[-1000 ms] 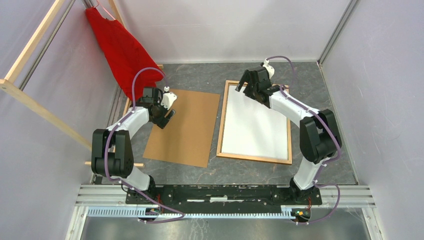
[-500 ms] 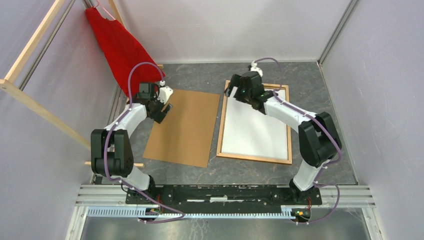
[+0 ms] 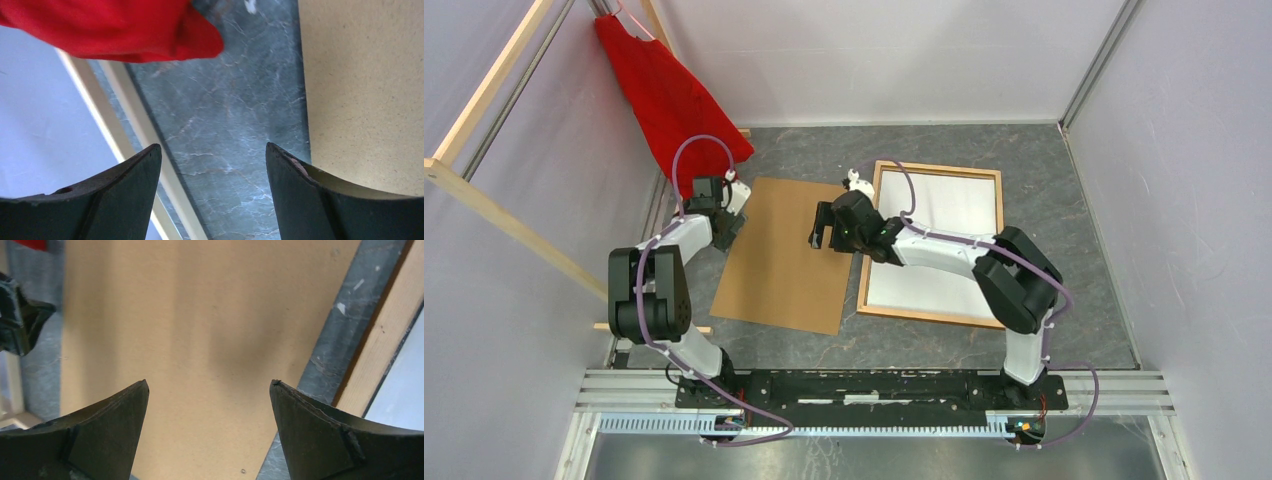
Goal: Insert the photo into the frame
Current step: Turn over the photo frame item at the center of the board.
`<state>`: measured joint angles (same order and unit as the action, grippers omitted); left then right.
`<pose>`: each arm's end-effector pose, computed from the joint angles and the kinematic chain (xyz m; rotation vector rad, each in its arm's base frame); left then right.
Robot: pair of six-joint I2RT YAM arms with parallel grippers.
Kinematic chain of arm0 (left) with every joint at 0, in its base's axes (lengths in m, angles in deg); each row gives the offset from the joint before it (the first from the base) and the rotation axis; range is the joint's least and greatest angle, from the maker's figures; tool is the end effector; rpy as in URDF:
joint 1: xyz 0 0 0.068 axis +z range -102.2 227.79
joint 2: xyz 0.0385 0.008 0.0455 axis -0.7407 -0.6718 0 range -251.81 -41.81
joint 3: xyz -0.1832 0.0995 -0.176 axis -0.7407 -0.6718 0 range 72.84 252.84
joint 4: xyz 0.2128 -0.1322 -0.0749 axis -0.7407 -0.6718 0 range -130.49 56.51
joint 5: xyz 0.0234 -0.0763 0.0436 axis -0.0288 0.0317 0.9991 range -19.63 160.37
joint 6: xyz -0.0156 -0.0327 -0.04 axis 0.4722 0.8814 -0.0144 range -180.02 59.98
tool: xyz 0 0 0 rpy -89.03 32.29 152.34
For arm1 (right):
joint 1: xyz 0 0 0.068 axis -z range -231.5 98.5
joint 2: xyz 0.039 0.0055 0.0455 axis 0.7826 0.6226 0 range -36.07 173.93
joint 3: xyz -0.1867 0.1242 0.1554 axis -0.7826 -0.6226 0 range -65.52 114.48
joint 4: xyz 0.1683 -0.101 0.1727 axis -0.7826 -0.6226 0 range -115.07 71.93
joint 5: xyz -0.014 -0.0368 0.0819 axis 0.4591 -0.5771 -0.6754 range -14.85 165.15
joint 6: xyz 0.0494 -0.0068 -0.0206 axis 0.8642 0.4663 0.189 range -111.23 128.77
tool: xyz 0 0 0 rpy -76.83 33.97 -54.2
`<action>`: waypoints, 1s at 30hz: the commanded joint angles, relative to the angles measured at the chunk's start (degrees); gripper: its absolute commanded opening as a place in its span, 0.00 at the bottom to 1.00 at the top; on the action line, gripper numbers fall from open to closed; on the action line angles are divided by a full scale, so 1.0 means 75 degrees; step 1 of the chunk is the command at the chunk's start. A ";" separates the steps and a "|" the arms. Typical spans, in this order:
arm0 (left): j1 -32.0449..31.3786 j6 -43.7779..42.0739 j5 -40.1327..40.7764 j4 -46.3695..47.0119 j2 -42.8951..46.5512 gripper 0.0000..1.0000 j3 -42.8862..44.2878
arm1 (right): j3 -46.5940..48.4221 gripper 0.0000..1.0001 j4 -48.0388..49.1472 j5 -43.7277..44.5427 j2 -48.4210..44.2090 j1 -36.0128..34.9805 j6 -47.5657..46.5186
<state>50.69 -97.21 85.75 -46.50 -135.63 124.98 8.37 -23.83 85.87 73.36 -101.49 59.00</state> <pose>0.3221 0.0257 0.1703 0.6563 2.5041 0.6103 0.2775 0.3204 0.1970 0.1055 2.3739 0.6815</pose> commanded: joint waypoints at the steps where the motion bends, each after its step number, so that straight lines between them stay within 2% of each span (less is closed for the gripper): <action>1: -0.0004 -0.0128 0.0165 0.0714 -0.0270 0.82 -0.0173 | 0.0449 0.98 -0.0529 0.0674 0.0295 -0.0055 0.0405; 16: -0.0023 0.0329 -0.0695 0.0448 -0.0323 0.82 -0.0471 | 0.0894 0.98 -0.1666 0.1464 0.1166 -0.0102 0.0749; 21: -0.0175 0.0510 -0.1016 0.0204 -0.0377 0.81 -0.0510 | 0.0860 0.98 -0.0794 0.0558 0.1261 -0.0097 0.1086; 30: -0.0297 0.0564 -0.1681 -0.0232 -0.0409 0.80 -0.0591 | -0.0233 0.98 0.2159 -0.0967 0.0244 0.0204 0.1921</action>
<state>49.71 -96.70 82.10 -41.04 -137.34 123.15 8.94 -22.14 86.40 79.08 -100.51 68.32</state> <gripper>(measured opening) 0.800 0.982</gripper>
